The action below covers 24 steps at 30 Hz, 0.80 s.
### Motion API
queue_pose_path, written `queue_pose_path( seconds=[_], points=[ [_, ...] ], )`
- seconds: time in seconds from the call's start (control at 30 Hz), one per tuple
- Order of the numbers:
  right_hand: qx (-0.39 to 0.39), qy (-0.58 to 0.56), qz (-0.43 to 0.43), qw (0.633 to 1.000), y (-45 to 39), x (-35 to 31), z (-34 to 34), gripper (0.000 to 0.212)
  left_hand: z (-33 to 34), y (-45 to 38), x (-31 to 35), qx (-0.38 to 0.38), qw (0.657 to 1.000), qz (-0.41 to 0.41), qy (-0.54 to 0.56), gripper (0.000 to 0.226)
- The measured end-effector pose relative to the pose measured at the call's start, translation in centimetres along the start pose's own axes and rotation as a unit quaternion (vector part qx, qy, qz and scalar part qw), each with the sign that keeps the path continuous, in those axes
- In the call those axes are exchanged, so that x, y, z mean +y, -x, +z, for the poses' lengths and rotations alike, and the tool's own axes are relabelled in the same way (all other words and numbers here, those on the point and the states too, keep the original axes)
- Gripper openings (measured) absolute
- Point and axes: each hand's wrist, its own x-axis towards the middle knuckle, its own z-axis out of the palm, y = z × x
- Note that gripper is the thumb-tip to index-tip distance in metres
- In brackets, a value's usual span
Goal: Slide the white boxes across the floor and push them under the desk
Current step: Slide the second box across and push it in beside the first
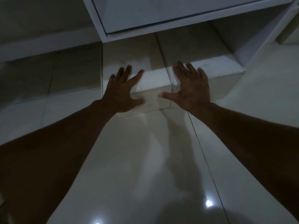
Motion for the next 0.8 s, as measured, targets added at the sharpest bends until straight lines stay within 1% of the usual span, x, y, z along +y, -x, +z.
queue_pose_path(
  seconds=[0.13, 0.23, 0.33, 0.4, 0.43, 0.5, 0.53, 0.63, 0.73, 0.8],
  points=[
    [-0.019, -0.001, 0.004, 1.0, 0.0, 0.0, -0.2, 0.114, -0.3, 0.5, 0.4, -0.008, 1.0, -0.001, -0.006, 0.1],
    [-0.056, -0.012, -0.006, 0.998, -0.1, 0.2, -0.8, 0.115, -0.9, 0.8, 1.0, -0.024, 1.0, -0.014, 0.001, 0.098],
    [-0.092, -0.045, -0.026, 0.994, 0.2, 0.3, -2.3, 0.104, -1.8, 1.4, 3.4, -0.033, 0.997, -0.058, 0.037, 0.091],
    [-0.068, -0.124, -0.029, 0.99, 1.1, 0.6, -3.7, 0.086, -2.4, 1.9, 5.9, -0.002, 0.997, -0.066, 0.046, 0.084],
    [-0.035, -0.161, -0.03, 0.986, 1.9, 0.9, -4.5, 0.074, -2.6, 2.2, 7.5, 0.027, 0.997, -0.059, 0.049, 0.077],
    [0.035, -0.184, -0.032, 0.982, 3.7, 1.9, -6.1, 0.054, -3.3, 2.5, 10.4, 0.082, 0.993, -0.045, 0.073, 0.06],
    [0.056, -0.183, -0.03, 0.981, 4.6, 2.6, -6.9, 0.047, -3.7, 2.7, 11.7, 0.099, 0.99, -0.045, 0.088, 0.053],
    [0.067, -0.174, 0.006, 0.982, 7.6, 5.1, -9.8, 0.039, -5.2, 3.5, 16.0, 0.115, 0.983, -0.035, 0.137, 0.041],
    [0.071, -0.161, 0.037, 0.984, 11.1, 7.2, -12.9, 0.036, -6.9, 4.5, 20.1, 0.097, 0.983, -0.014, 0.154, 0.04],
    [0.058, -0.157, 0.058, 0.984, 13.4, 8.3, -15.6, 0.035, -8.6, 5.2, 23.0, 0.081, 0.984, -0.006, 0.159, 0.04]
  ],
)
